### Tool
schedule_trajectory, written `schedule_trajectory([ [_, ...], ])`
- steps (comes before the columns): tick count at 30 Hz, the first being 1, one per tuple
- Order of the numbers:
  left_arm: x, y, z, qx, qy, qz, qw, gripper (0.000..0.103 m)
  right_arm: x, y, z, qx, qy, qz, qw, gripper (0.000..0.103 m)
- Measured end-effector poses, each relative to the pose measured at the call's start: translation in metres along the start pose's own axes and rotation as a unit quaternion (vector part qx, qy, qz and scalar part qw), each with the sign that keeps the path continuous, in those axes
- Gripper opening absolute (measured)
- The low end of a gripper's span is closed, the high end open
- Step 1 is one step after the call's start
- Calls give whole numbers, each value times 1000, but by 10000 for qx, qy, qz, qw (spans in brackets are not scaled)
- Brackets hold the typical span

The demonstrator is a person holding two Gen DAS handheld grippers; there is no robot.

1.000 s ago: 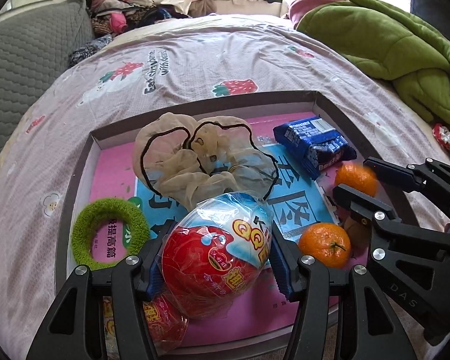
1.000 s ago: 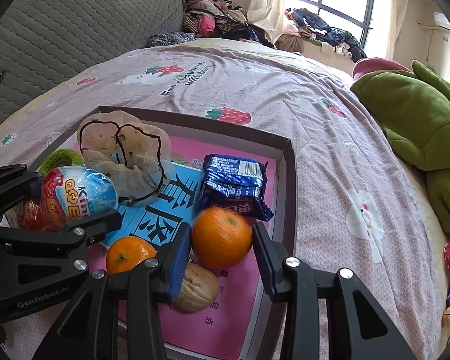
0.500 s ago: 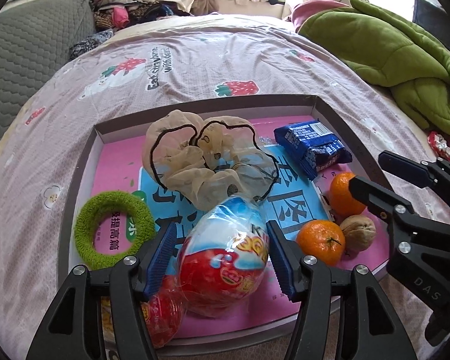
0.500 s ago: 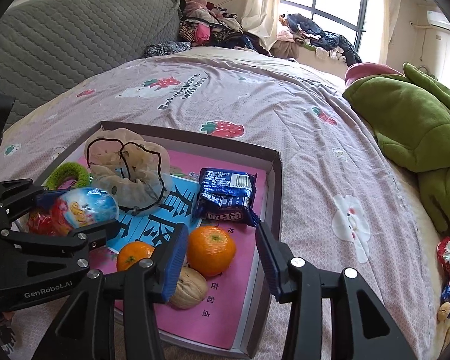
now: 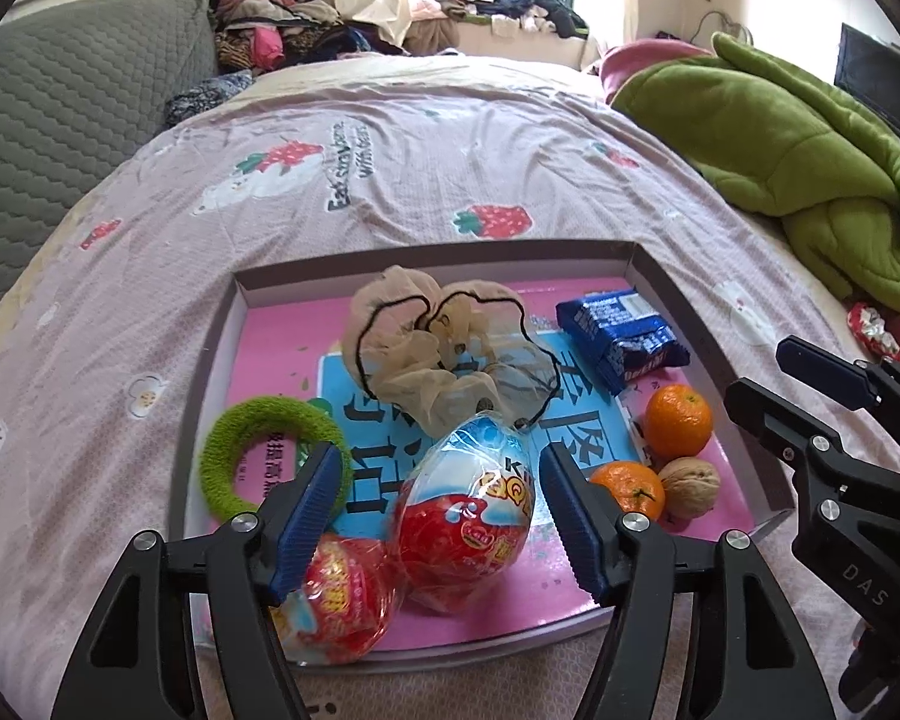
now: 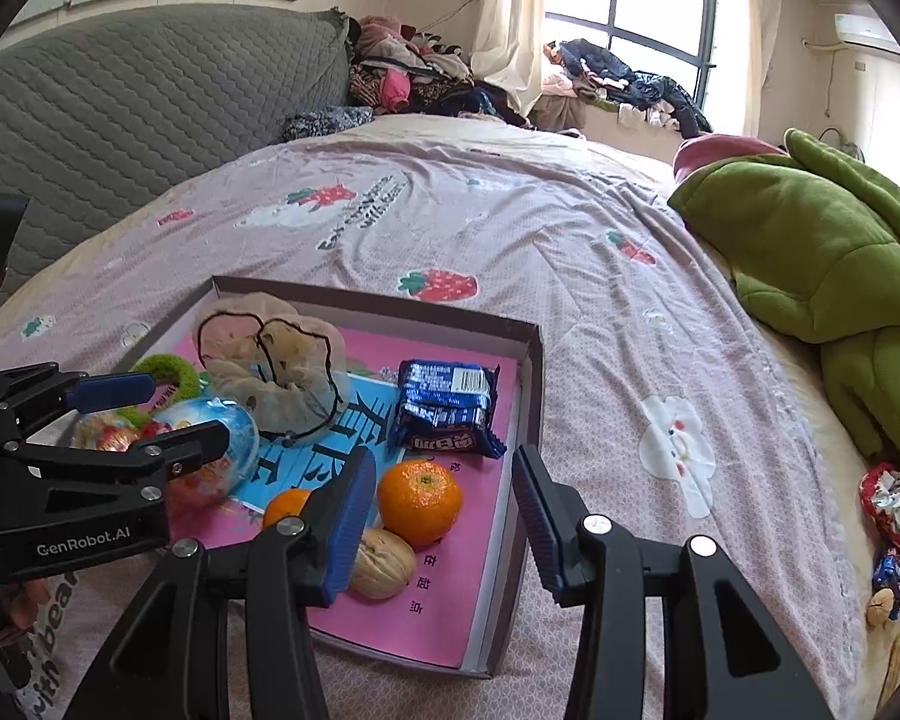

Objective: Organize objects
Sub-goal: 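Lower the Kinder egg and mandarin into the tray and open both tools, then withdraw both open tools away from the tray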

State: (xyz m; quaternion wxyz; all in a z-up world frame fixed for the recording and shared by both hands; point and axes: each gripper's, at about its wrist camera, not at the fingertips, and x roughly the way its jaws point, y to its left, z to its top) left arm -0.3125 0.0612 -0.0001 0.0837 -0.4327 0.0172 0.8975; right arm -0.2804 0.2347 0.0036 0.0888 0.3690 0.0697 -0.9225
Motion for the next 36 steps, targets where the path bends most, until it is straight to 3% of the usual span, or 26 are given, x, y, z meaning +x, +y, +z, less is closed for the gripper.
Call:
schedule_trajectory([
  [21, -93, 6, 10, -111, -656, 241, 9975, 71, -77, 20, 24, 20, -598, 35, 9982, 61],
  [24, -105, 7, 11, -126, -728, 261, 9969, 71, -87, 23, 27, 7, -659, -18, 9978, 68],
  [36, -148, 13, 15, -202, -1040, 330, 9938, 71, -125, 28, 40, 28, -970, -129, 9952, 69],
])
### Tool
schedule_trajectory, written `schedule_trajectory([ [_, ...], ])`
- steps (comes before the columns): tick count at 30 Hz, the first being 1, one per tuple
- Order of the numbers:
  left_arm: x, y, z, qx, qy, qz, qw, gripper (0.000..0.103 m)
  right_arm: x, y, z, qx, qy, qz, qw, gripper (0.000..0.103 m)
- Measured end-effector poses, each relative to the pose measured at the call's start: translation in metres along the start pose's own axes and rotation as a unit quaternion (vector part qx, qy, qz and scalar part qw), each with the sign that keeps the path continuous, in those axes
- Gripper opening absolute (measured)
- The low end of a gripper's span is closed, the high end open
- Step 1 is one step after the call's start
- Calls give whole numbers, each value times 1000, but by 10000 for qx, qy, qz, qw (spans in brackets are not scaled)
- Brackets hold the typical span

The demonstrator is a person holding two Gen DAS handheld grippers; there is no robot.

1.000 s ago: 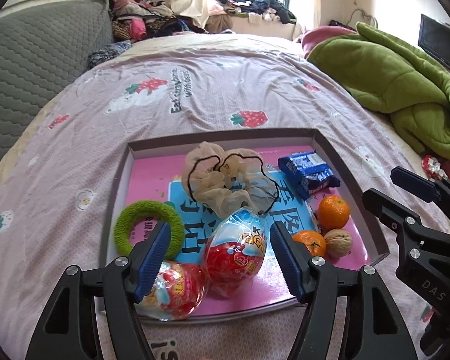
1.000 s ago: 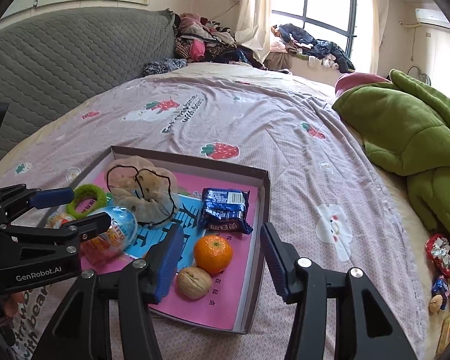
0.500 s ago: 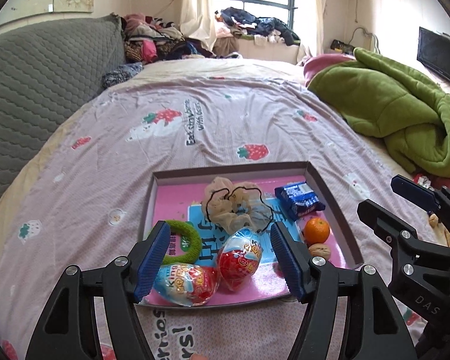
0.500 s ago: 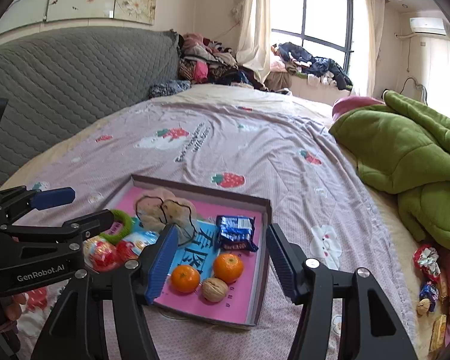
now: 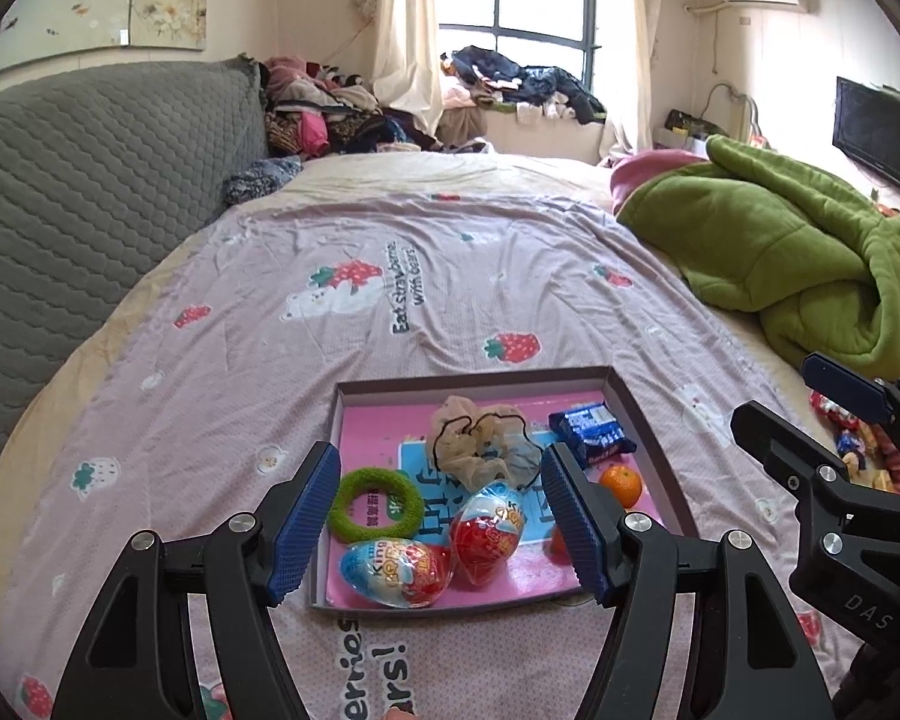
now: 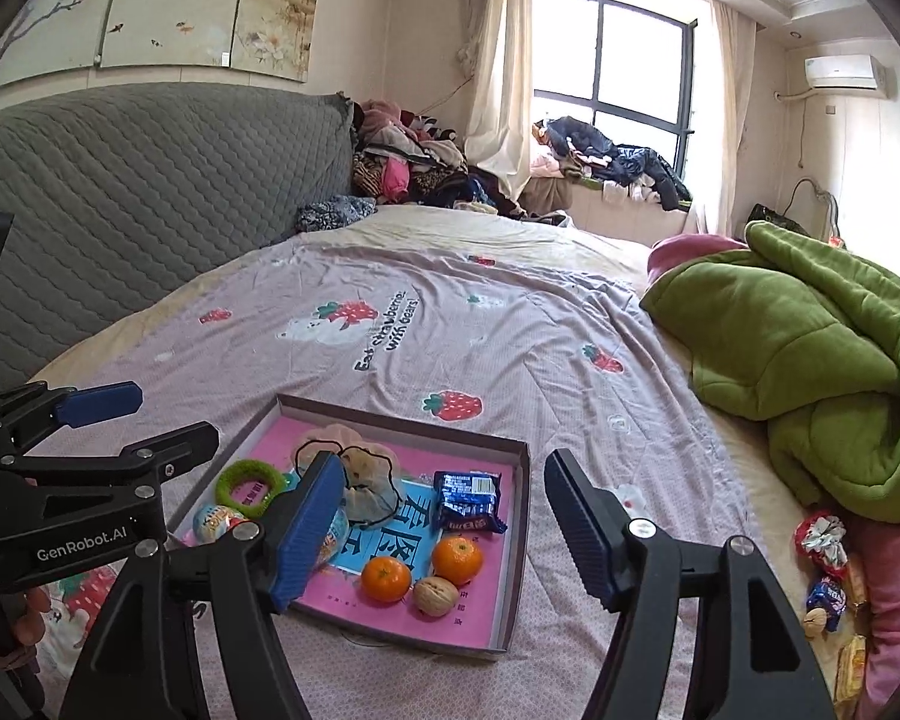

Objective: Organize objects
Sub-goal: 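Withdraw both open tools away from the tray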

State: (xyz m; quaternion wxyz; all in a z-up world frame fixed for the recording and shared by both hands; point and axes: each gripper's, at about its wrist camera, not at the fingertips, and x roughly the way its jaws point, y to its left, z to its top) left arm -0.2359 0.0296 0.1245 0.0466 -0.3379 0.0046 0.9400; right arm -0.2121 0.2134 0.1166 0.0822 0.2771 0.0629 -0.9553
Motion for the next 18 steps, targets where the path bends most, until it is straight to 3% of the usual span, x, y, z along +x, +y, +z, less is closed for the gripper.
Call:
schedule_trajectory([
  [11, -34, 11, 7, -171, -350, 60, 9992, 71, -29, 5, 11, 1, -277, -69, 9996, 69],
  [18, -44, 13, -3, -160, -353, 97, 9992, 71, -41, 9, 5, 12, -353, -49, 9994, 69],
])
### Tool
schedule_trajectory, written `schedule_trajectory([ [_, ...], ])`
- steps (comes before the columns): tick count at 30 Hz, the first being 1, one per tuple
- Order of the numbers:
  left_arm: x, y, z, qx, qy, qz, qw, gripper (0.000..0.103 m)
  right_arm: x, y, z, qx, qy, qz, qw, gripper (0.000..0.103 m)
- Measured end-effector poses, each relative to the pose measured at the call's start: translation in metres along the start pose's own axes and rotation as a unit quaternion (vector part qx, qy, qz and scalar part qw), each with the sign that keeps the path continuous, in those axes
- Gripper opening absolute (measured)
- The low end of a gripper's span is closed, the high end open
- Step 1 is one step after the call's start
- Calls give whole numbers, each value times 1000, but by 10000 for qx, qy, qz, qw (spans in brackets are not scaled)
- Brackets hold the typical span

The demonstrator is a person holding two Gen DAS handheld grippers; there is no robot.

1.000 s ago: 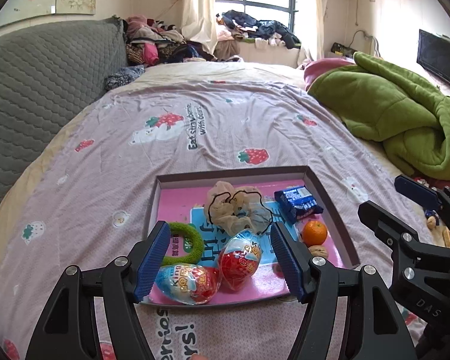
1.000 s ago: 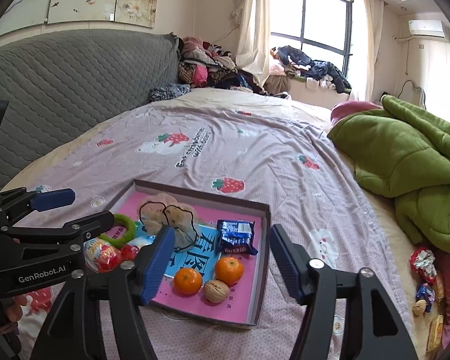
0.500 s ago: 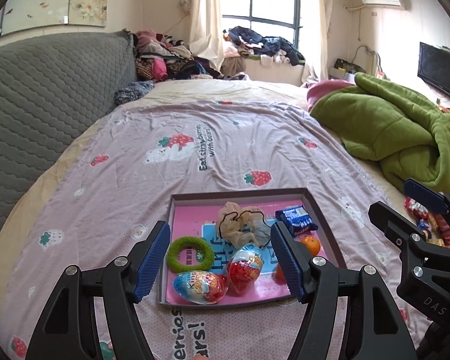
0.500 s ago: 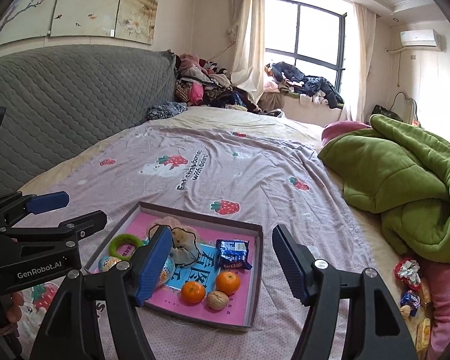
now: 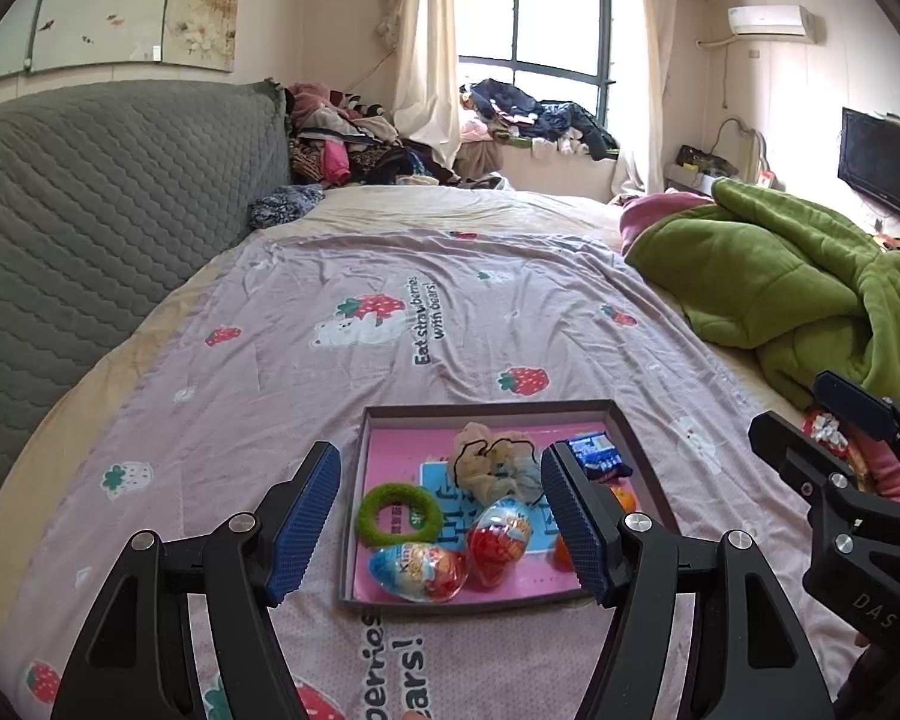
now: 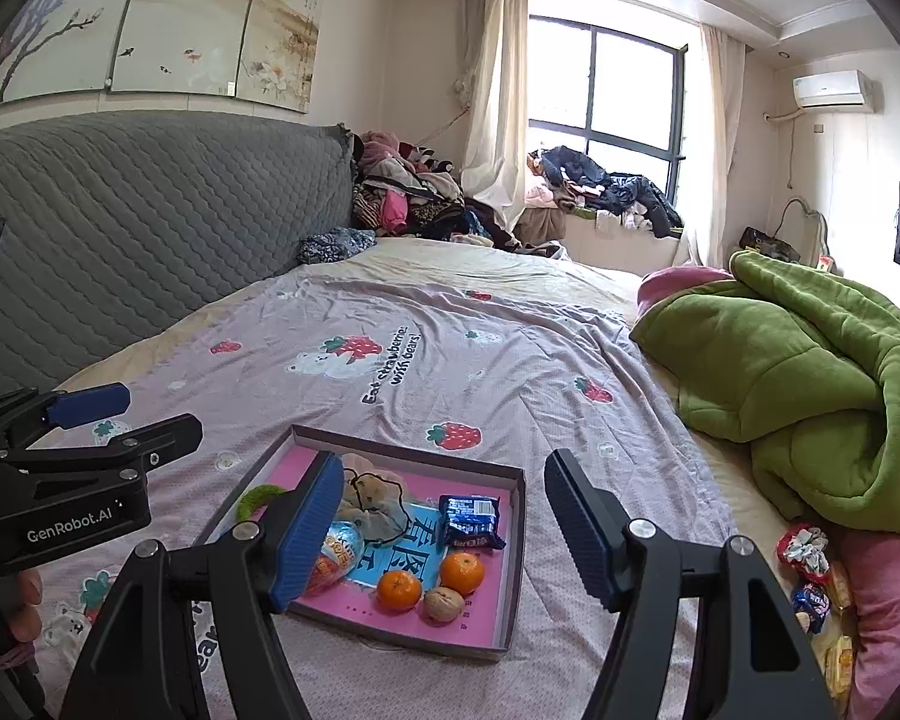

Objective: Organize objects
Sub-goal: 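Withdraw both open tools away from the tray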

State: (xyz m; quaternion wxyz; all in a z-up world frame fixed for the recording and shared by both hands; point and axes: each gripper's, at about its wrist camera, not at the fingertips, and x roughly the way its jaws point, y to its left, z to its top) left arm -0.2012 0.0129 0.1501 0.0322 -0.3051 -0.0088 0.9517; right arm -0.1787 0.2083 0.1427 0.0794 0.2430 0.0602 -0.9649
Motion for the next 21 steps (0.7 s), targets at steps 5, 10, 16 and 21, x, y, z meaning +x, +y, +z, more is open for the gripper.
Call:
schedule_trajectory([
  [5, 0, 1, -11, 12, 75, 63, 10000, 71, -5, 1, -7, 19, 49, -17, 10000, 69],
  [10, 0, 0, -23, 103, 52, 144, 9998, 71, -7, 3, -15, 37, 91, -15, 10000, 69],
  [16, 7, 1, -39, 83, 203, 170, 9996, 71, -3, 4, -26, 38, 217, -39, 9997, 69],
  [21, 11, -1, -48, 140, 190, 176, 9996, 71, 1, 5, -36, 25, 289, -56, 9996, 69],
])
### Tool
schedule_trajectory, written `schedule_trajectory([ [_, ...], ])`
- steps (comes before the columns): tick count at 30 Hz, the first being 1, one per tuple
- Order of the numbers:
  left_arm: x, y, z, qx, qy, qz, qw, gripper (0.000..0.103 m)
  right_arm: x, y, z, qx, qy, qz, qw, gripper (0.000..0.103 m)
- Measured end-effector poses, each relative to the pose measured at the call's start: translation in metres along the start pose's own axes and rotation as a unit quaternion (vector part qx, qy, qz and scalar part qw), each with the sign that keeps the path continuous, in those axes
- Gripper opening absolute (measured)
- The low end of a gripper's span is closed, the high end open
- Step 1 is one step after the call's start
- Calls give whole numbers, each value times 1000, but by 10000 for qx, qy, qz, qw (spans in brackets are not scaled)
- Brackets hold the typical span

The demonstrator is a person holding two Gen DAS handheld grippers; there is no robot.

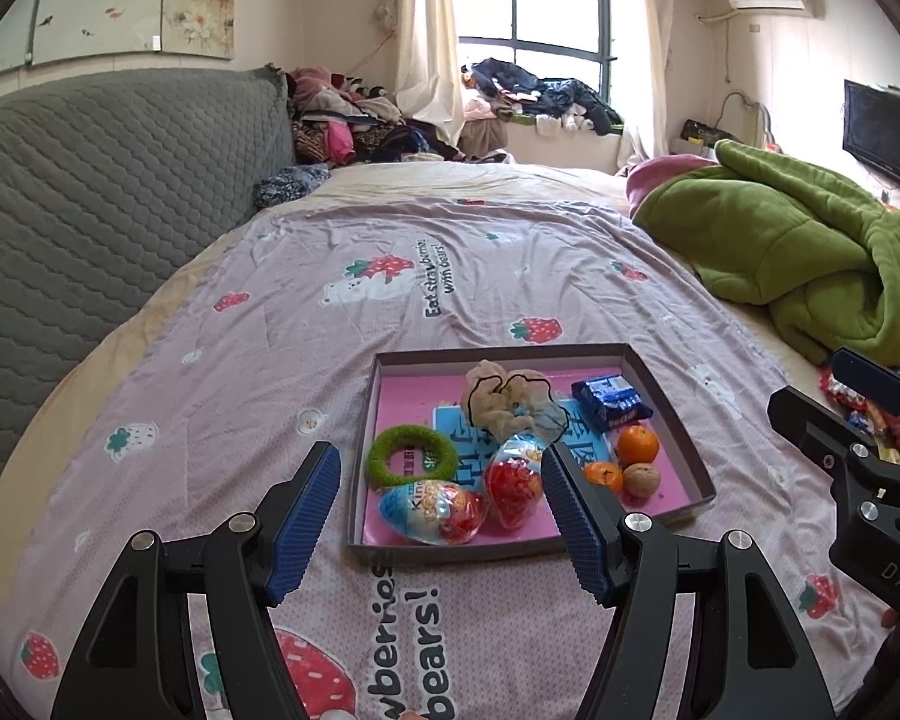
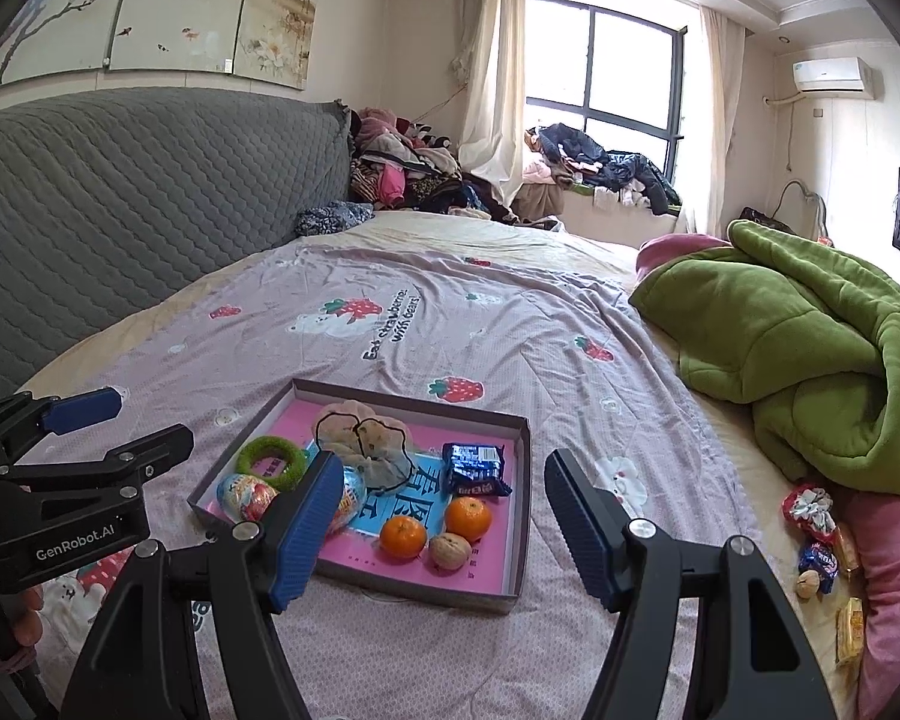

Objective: Organize objects
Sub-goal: 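Withdraw both open tools away from the tray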

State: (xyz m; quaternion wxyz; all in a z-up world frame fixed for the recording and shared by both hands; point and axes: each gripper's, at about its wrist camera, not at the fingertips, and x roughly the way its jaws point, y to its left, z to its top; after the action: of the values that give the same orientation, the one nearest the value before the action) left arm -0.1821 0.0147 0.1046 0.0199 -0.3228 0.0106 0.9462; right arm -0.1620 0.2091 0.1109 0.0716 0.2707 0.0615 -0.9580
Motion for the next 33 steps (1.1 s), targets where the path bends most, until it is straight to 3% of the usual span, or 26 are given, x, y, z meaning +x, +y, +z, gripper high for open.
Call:
schedule_trajectory([
  [33, 53, -1, -58, -113, 772, -69, 9969, 71, 53, 8, -64, 121, 770, 65, 9969, 69],
])
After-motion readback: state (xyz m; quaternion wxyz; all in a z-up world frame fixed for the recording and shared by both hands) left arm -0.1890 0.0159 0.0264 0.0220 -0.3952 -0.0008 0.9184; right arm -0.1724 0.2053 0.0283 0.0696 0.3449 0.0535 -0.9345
